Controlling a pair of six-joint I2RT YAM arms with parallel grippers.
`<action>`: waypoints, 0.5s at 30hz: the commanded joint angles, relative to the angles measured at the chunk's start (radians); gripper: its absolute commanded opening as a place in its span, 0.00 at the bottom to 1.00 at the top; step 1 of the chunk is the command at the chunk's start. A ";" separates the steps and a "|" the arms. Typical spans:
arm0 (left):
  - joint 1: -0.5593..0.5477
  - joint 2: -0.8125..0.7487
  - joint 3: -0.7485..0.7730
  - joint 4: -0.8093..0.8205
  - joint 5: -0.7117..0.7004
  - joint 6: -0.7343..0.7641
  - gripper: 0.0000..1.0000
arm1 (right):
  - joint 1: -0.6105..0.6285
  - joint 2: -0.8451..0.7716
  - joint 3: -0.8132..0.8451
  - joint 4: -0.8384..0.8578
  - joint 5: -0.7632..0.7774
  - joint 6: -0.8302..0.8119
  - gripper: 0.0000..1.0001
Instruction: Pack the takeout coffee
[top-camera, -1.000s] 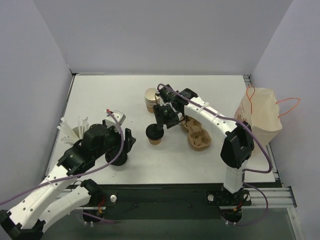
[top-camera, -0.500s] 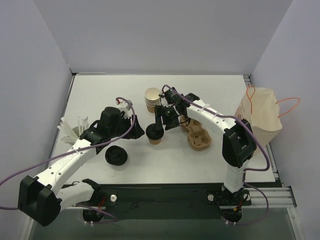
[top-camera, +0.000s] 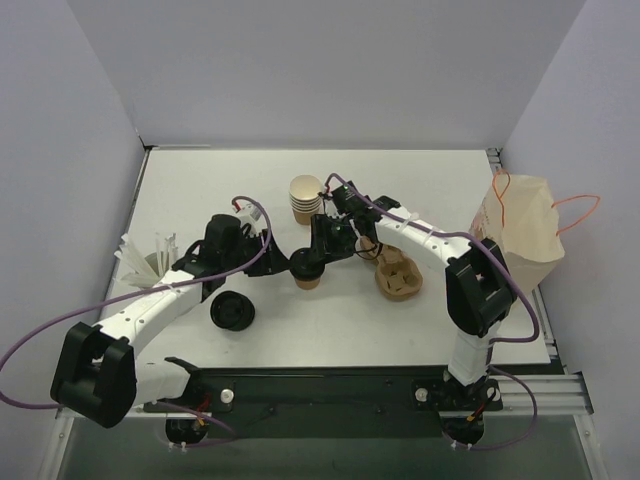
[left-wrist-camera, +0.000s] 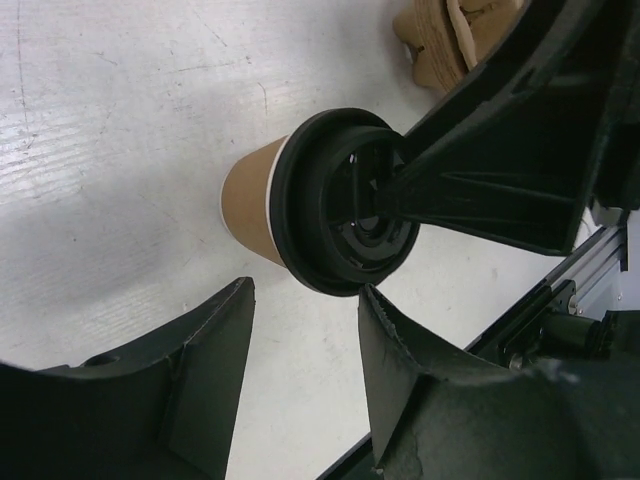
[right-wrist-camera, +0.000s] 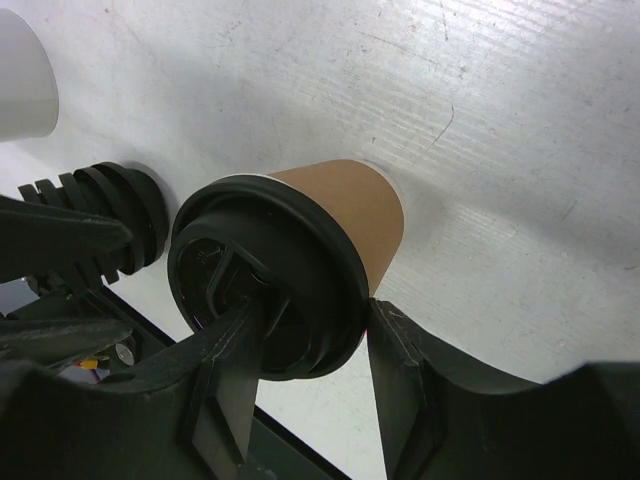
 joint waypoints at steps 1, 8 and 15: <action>0.009 0.046 -0.008 0.104 0.014 -0.030 0.55 | -0.001 -0.010 -0.050 -0.027 0.041 -0.005 0.42; 0.009 0.089 -0.008 0.130 0.000 -0.036 0.54 | -0.008 -0.027 -0.066 -0.022 0.041 -0.005 0.40; 0.009 0.127 -0.017 0.131 -0.029 -0.038 0.49 | -0.008 -0.030 -0.064 -0.024 0.044 -0.002 0.40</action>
